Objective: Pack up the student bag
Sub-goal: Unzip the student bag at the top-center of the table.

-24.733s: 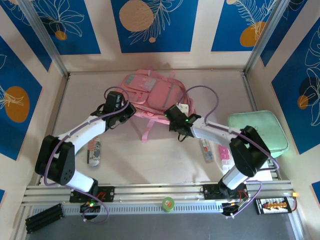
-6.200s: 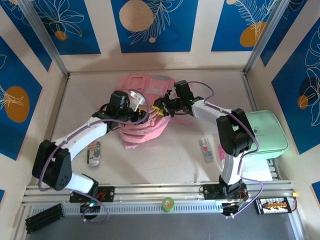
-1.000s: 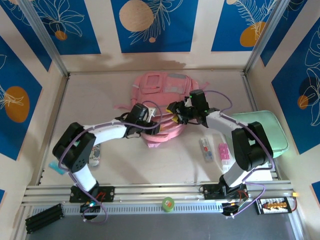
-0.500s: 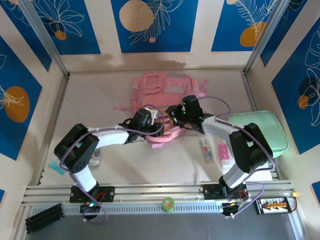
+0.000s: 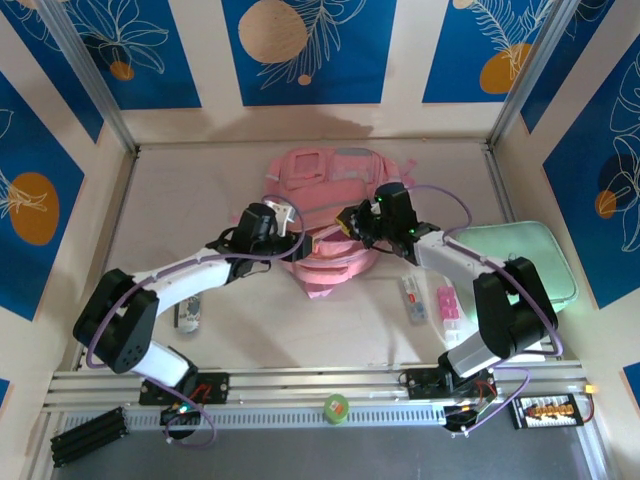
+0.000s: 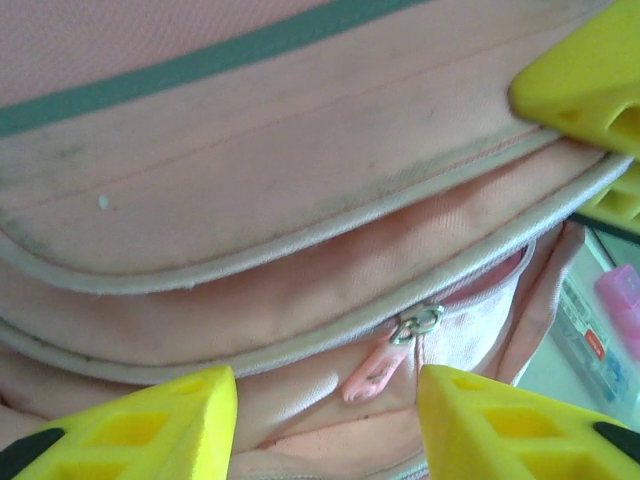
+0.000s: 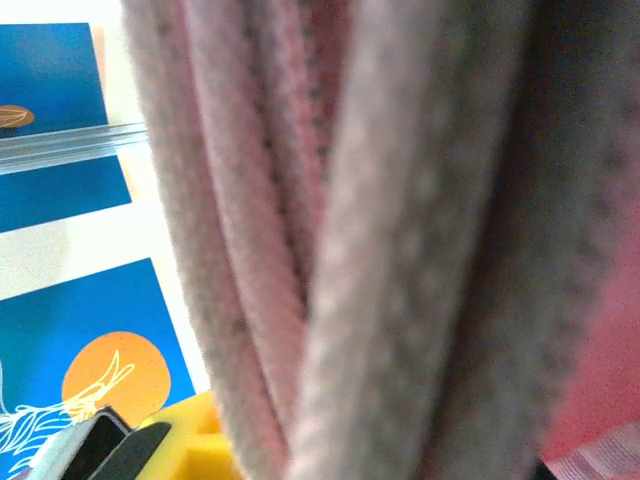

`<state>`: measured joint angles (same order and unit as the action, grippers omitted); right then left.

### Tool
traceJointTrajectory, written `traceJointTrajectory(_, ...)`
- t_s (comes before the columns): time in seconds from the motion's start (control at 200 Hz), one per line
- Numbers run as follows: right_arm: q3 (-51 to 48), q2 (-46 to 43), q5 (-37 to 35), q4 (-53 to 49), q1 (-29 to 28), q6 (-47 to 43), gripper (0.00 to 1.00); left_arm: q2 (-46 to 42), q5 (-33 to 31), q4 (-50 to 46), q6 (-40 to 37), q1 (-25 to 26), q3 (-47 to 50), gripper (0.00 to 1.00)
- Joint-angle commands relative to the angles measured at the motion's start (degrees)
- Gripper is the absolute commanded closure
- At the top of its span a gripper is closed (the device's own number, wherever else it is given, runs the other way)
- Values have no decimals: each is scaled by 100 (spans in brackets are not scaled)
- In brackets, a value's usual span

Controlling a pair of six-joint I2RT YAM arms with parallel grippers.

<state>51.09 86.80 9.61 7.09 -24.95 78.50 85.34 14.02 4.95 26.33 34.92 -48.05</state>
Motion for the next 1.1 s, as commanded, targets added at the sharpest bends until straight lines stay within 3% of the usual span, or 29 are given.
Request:
traceJointTrajectory(0.0,361,-233,552,223,59,-85,87,94,745,-72,-145,-7,-193,52)
traceJointTrajectory(0.32,531,-98,881,310,135,25,87,197,1134,555,256,-5,6,58)
traceJointTrajectory(0.475,586,-94,965,324,144,64,87,431,975,648,352,-11,-148,58)
traceJointTrajectory(0.66,586,-76,1003,322,144,82,87,633,1161,906,461,3,-284,68)
traceJointTrajectory(1.095,578,21,1037,314,146,61,87,553,1147,1196,652,20,-240,75)
